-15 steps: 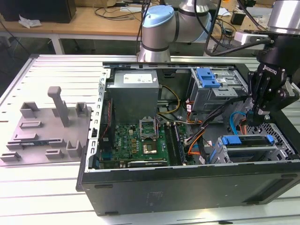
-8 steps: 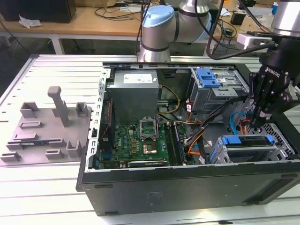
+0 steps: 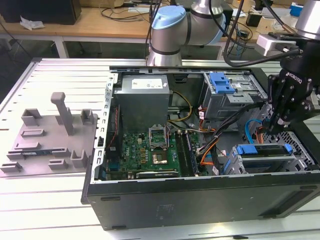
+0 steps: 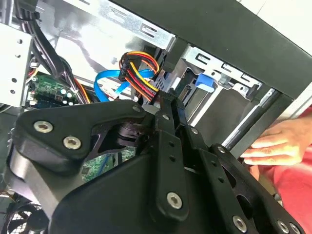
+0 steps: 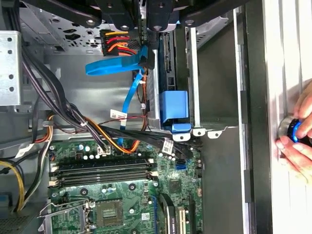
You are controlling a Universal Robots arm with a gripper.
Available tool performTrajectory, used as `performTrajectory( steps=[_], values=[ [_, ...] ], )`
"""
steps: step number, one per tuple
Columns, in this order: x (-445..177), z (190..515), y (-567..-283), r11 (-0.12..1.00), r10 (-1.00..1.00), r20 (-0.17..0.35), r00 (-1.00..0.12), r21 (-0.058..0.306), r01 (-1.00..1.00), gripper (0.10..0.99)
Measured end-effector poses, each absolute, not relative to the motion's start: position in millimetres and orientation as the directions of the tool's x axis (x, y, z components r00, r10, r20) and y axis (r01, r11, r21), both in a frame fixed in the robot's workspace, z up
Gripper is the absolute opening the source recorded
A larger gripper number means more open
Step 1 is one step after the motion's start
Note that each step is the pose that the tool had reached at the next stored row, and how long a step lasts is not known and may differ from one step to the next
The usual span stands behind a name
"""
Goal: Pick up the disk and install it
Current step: 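Insert the first disk wire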
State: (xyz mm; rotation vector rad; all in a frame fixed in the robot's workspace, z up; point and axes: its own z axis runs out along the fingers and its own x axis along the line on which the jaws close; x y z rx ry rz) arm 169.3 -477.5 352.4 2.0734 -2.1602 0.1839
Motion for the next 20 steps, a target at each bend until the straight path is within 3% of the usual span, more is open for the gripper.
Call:
performTrajectory(
  steps=[4, 20],
  values=[
    [169, 353, -483, 0.036, -0.987, 0.156, -0.034, 0.011, -0.999, 0.165],
    [171, 354, -503, 0.056, -0.989, 0.136, -0.053, 0.012, -0.998, 0.165]
  ],
)
